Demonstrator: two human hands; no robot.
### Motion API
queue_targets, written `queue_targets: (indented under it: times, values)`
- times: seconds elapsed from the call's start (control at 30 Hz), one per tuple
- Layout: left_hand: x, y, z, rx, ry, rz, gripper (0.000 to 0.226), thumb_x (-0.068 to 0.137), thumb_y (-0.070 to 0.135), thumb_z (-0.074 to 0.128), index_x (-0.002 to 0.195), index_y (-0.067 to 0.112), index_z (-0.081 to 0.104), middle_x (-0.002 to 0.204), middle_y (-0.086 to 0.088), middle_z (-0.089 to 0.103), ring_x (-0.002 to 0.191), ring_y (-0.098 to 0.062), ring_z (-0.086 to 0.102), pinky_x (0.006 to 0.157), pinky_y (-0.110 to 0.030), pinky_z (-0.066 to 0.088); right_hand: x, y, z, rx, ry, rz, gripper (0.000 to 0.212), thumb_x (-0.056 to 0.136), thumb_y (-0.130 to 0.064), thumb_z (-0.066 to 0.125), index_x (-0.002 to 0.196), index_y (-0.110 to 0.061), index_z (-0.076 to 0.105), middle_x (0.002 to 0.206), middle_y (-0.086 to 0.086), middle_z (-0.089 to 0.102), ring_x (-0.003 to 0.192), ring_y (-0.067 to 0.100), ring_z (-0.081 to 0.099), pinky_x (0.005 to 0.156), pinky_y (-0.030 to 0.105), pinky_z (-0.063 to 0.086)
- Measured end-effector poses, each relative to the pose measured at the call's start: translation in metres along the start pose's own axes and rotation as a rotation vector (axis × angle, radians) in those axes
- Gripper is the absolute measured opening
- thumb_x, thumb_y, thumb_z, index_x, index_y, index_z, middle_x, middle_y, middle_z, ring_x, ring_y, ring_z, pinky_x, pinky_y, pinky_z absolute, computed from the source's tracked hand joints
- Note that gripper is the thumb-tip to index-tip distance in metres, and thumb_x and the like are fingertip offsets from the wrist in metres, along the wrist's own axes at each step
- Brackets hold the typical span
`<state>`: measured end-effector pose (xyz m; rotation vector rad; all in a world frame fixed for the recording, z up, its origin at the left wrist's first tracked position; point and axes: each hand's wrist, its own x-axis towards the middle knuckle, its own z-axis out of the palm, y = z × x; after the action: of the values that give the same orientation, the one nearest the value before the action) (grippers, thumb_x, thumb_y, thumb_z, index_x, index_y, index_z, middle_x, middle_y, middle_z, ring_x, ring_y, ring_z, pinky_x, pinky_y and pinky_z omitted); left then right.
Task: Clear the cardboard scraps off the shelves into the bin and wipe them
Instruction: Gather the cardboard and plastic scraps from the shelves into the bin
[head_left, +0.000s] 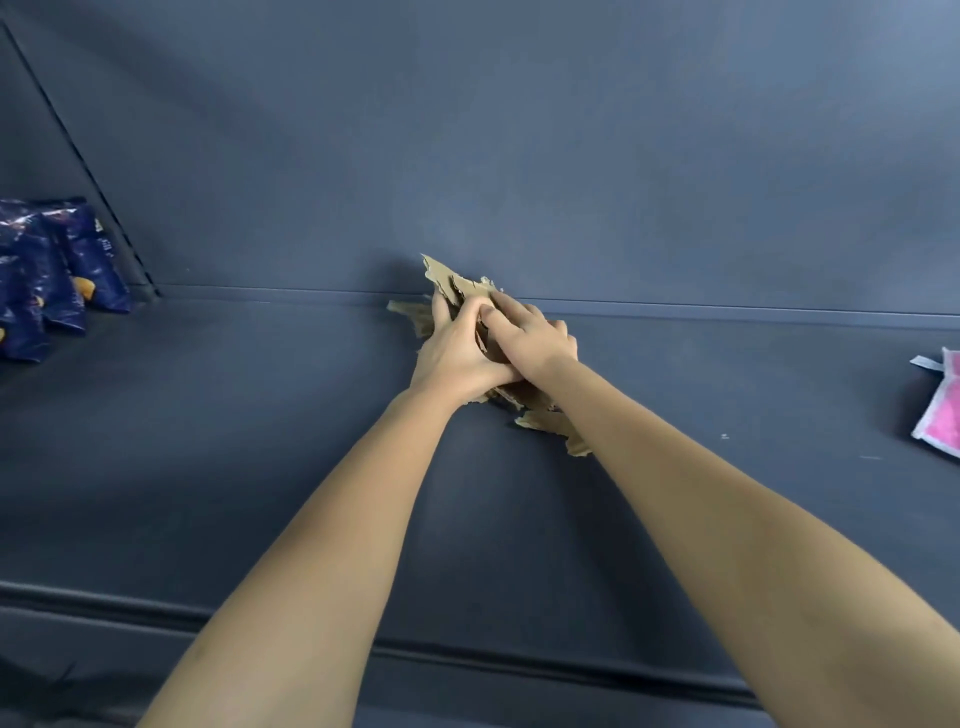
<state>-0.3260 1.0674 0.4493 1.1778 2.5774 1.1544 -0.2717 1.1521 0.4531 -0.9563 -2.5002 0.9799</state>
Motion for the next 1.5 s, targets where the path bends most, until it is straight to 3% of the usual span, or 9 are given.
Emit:
queue_targets:
  times: [0.13,0.37,0.57,0.73,0.83,0.9,1.0,1.17,1.5]
  values:
    - [-0.013,0.004,-0.004,-0.072,0.029,0.007,0.036,0.067,0.032,0.074,0.088,0.028,0.045,0.140,0.004,0.026,0.088,-0.024,0.053,0.070,-0.028,0.042,-0.014,-0.007,0.004,-0.009,-0.012,-0.004,0.053,0.087,-0.051,0.027,0.140,-0.045,0.029,0.149,-0.005,0.036,0.134,0.033,0.026,0.107,0.040,0.019]
    - [-0.035,0.003,-0.011,-0.233,0.081,0.037,0.020,0.076,0.027,0.065,0.081,0.026,0.045,0.115,0.009,0.047,0.088,-0.016,0.051,0.069,-0.019,0.034,-0.038,-0.016,0.014,0.162,0.034,-0.003,0.049,0.092,-0.040,0.036,0.140,-0.045,0.029,0.144,-0.011,0.043,0.132,0.029,0.026,0.109,0.037,0.020]
    - [-0.058,-0.003,-0.022,-0.387,0.150,0.041,0.017,0.078,0.015,0.064,0.080,0.019,0.047,0.113,0.012,0.040,0.089,-0.016,0.051,0.076,-0.022,0.039,-0.057,-0.037,0.027,0.300,0.063,-0.016,0.055,0.085,-0.034,0.044,0.139,-0.039,0.036,0.137,-0.009,0.052,0.133,0.025,0.026,0.103,0.030,0.022]
    - [-0.076,-0.003,-0.045,-0.487,0.200,0.067,0.027,0.077,0.014,0.061,0.066,0.030,0.041,0.116,0.011,0.042,0.092,-0.016,0.051,0.081,-0.026,0.044,-0.076,-0.062,0.028,0.286,0.087,-0.053,0.056,0.085,-0.024,0.047,0.138,-0.040,0.038,0.133,-0.005,0.055,0.131,0.026,0.028,0.097,0.027,0.021]
    - [-0.088,-0.001,-0.063,-0.541,0.185,0.069,0.015,0.068,0.025,0.054,0.065,0.030,0.041,0.113,0.012,0.041,0.093,-0.015,0.051,0.083,-0.027,0.044,-0.088,-0.077,0.030,0.289,0.104,-0.063,0.058,0.080,-0.030,0.046,0.137,-0.041,0.039,0.131,-0.006,0.056,0.132,0.025,0.028,0.094,0.027,0.018]
    - [-0.095,-0.005,-0.070,-0.481,0.189,0.104,0.024,0.074,0.019,0.059,0.066,0.031,0.040,0.114,0.011,0.040,0.091,-0.015,0.051,0.084,-0.027,0.046,-0.099,-0.083,0.033,0.283,0.117,-0.060,0.057,0.083,-0.026,0.046,0.138,-0.040,0.038,0.133,-0.007,0.055,0.133,0.025,0.027,0.094,0.026,0.018]
    - [-0.112,-0.013,-0.077,-0.447,0.181,0.134,0.023,0.080,0.011,0.061,0.072,0.026,0.044,0.116,0.008,0.040,0.087,-0.014,0.049,0.068,-0.006,0.040,-0.121,-0.089,0.039,0.268,0.140,-0.040,0.057,0.085,-0.024,0.046,0.139,-0.039,0.036,0.136,-0.007,0.052,0.132,0.026,0.025,0.100,0.029,0.021]
    - [-0.154,-0.019,-0.092,-0.468,0.121,0.169,0.016,0.077,0.015,0.062,0.080,0.019,0.047,0.129,0.000,0.042,0.088,-0.015,0.048,0.081,-0.025,0.042,-0.167,-0.099,0.048,0.270,0.201,-0.014,0.058,0.084,-0.026,0.046,0.140,-0.037,0.036,0.138,-0.006,0.051,0.132,0.028,0.025,0.109,0.036,0.020]
    - [-0.235,-0.030,-0.112,-0.378,0.125,0.163,0.019,0.080,0.013,0.063,0.085,0.017,0.046,0.127,-0.002,0.043,0.082,-0.017,0.046,0.073,-0.023,0.036,-0.247,-0.114,0.075,0.323,0.198,0.026,0.072,0.066,-0.036,0.047,0.138,-0.038,0.040,0.140,0.000,0.049,0.138,0.030,0.027,0.114,0.046,0.026]
